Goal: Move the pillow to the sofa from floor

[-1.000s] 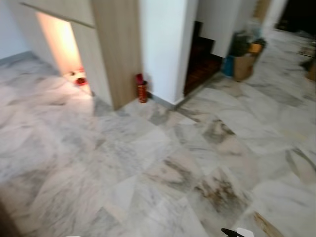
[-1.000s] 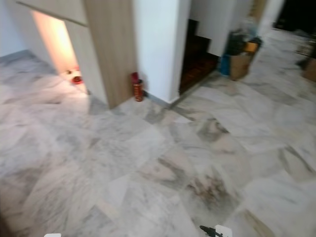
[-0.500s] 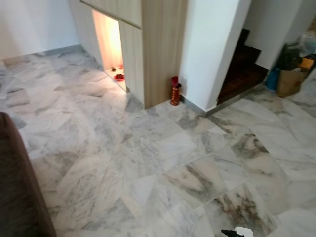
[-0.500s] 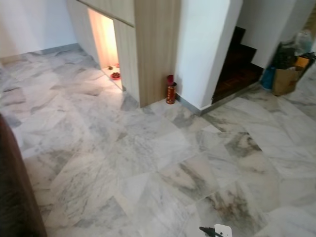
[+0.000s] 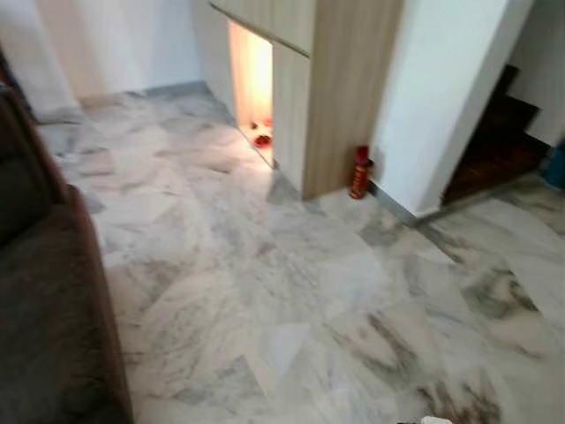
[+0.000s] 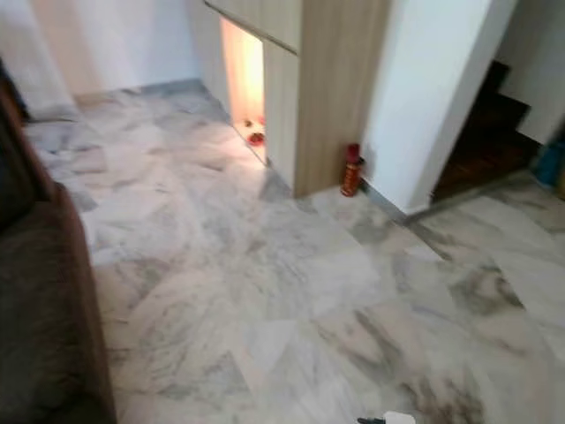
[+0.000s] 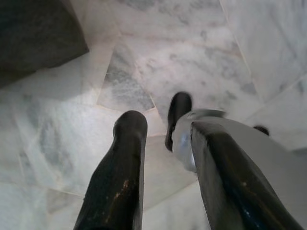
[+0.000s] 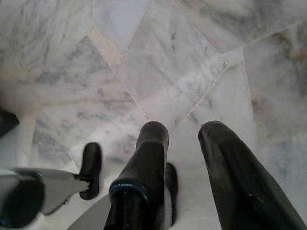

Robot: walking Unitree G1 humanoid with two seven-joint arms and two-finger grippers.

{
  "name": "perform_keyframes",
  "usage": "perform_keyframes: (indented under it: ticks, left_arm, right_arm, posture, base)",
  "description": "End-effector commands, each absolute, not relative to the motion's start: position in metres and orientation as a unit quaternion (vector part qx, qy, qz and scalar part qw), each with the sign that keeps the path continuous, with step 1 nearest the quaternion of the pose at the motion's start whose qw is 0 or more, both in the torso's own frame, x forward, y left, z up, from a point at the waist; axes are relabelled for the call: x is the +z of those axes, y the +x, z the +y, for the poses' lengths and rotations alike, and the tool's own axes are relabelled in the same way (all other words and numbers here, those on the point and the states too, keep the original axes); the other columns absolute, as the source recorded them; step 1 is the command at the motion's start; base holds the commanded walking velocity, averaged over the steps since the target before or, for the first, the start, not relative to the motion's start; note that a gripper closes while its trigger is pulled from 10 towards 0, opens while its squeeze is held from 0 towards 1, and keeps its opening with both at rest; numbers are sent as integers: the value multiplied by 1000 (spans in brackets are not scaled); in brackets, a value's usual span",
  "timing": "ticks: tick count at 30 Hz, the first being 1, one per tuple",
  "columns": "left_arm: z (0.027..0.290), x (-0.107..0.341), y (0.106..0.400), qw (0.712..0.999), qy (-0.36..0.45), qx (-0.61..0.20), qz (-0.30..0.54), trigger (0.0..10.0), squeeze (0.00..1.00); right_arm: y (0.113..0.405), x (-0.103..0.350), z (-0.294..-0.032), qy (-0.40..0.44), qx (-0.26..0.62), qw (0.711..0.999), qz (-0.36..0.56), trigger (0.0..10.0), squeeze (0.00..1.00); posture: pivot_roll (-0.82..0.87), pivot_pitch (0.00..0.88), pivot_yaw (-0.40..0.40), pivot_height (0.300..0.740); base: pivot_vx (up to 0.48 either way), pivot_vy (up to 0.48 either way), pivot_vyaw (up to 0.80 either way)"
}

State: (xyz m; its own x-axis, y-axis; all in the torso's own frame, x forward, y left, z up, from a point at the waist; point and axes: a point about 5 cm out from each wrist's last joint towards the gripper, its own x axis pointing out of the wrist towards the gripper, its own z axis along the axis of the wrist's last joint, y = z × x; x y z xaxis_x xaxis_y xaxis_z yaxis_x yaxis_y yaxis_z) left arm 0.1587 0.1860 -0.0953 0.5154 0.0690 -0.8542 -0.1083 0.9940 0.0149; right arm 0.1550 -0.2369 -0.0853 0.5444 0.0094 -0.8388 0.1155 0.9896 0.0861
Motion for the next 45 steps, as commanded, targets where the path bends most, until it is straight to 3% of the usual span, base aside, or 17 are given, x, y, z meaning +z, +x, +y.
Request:
perform_keyframes:
  ticks: [1,16,21,24,33,40,45]
  left_arm:
    - [196,-98,150,861,-13,66,505,10000,0]
    - [212,-92,158,860,6,81,504,10000,0]
    - [232,-92,147,855,11,94,509,10000,0]
    - [251,-91,135,853,13,104,512,10000,0]
    - [272,-89,121,849,12,116,516,10000,0]
    - [268,-89,123,849,12,113,516,10000,0]
    - [241,-93,139,853,8,102,511,10000,0]
  right_arm:
    - [159,-85,-231,69,-24,879,471,10000,0]
    - [167,-85,-218,74,-14,881,466,10000,0]
    - [172,-81,-223,99,-28,885,454,10000,0]
    - [172,-82,-223,109,-34,884,453,10000,0]
    - [174,-82,-218,122,-32,884,449,10000,0]
    - [183,-79,-211,126,-26,886,445,10000,0]
    - [183,-79,-211,124,-26,885,448,10000,0]
  posture:
    - [10,0,1,740]
    - [13,0,9,740]
    - [12,0,17,740]
    - [11,0,20,740]
    - [13,0,20,740]
    - [16,0,21,740]
    - [19,0,19,740]
  base:
    - [0,0,800]
    - [0,0,800]
    - [0,0,725]
    - [0,0,140]
    - [0,32,0]
    - [0,309,0]
    - [0,352,0]
